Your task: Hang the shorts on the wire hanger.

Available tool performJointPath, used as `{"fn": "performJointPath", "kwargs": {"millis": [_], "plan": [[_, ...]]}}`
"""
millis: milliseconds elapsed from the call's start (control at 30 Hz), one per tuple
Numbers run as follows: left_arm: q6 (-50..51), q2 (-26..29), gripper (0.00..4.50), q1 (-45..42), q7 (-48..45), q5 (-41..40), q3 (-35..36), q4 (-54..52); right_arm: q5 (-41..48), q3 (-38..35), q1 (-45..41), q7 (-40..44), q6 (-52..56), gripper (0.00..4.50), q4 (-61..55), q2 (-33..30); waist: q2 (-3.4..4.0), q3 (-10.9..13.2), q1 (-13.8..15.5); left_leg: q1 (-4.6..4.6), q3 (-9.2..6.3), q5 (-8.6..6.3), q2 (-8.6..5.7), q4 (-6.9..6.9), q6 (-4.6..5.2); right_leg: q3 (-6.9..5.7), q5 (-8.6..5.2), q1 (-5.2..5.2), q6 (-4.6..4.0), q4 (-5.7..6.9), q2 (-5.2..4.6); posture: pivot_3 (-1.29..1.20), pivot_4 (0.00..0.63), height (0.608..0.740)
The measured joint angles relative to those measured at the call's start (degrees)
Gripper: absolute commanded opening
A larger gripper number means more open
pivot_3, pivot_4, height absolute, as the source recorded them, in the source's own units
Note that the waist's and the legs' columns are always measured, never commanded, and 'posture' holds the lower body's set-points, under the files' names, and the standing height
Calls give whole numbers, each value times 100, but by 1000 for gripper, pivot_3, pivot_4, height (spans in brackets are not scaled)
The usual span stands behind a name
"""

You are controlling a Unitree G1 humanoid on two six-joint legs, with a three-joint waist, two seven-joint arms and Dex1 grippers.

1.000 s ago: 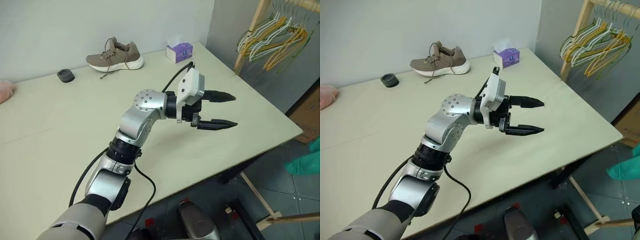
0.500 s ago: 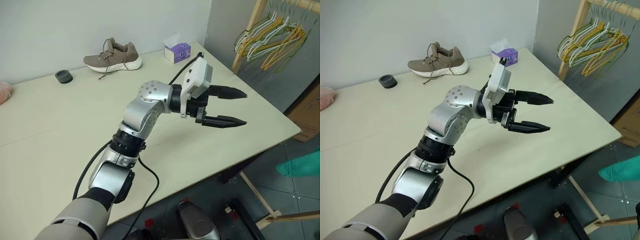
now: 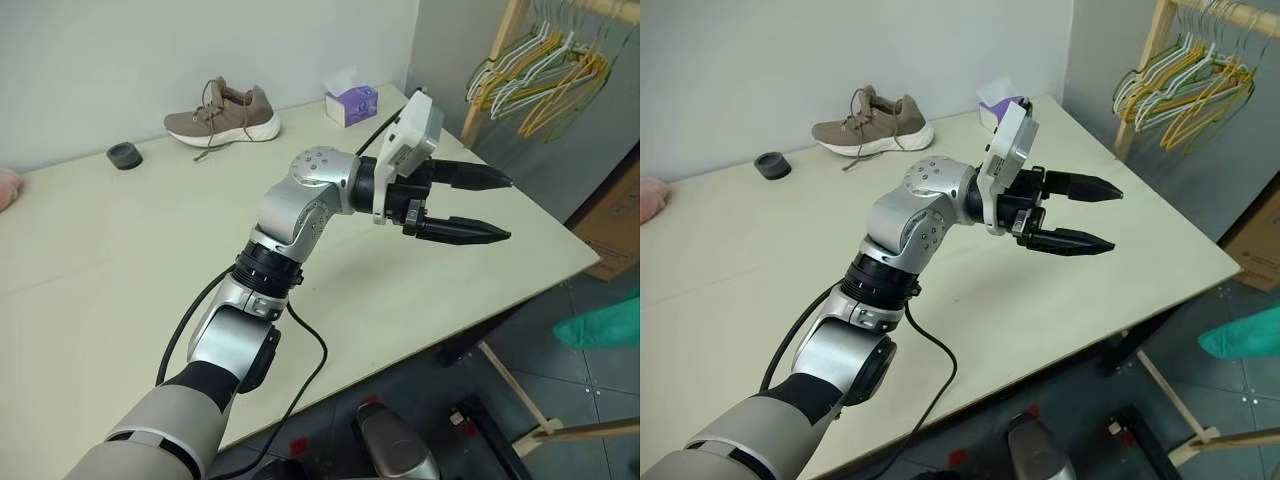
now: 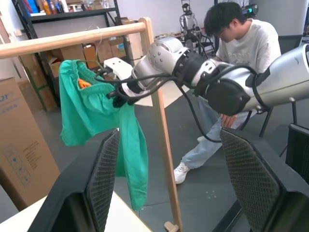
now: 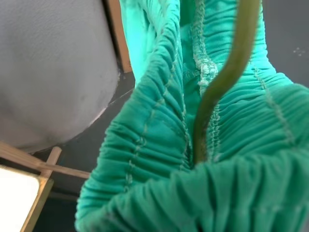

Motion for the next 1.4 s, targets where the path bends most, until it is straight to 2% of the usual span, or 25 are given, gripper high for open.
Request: {"fn": "performJointPath", "kwargs": {"millis": [267, 400, 867, 1000, 1333, 1400], "plan": [[-40, -57, 3472, -16, -71, 15, 0, 46, -3, 705, -634, 273, -584, 0, 1189, -411, 0, 0, -130, 17, 46, -4, -1, -3, -2, 41, -5, 0, 10, 0, -2, -472, 92, 740], [-10, -53, 3472, -30, -101, 10, 0, 45, 12, 867, -658, 371, -617, 0, 1453, -462, 0, 0, -163, 24, 60, -6, -1, -4, -5, 57, -6, 0, 14, 0, -2, -466, 94, 740], [29, 10, 3472, -30, -334, 9, -3, 36, 436, 690, -255, 425, -103, 0, 610, -228, 2, -1, -160, 32, 68, -8, -2, -9, -7, 68, -5, 0, 20, 2, -2, -472, 95, 740], [27, -28, 3505, -30, -327, 10, -3, 37, 532, 376, -46, 354, -49, 1028, 125, -59, 2, -2, -161, 32, 68, -8, -2, -9, -8, 69, -5, 0, 20, 2, -2, -475, 97, 740], [17, -65, 3505, -30, -314, 11, -2, 38, 623, -48, 438, -30, 6, 4448, -1306, 309, 2, -2, -155, 31, 68, -9, -4, -9, -7, 71, -5, 0, 24, 2, -3, -475, 101, 740], [13, -66, 3505, -30, -311, 14, -2, 38, 562, -47, 612, -96, -160, 4448, -1559, 318, 2, -1, -155, 31, 67, -10, -3, -9, -7, 71, -5, 0, 25, 2, -2, -474, 102, 740]]}}
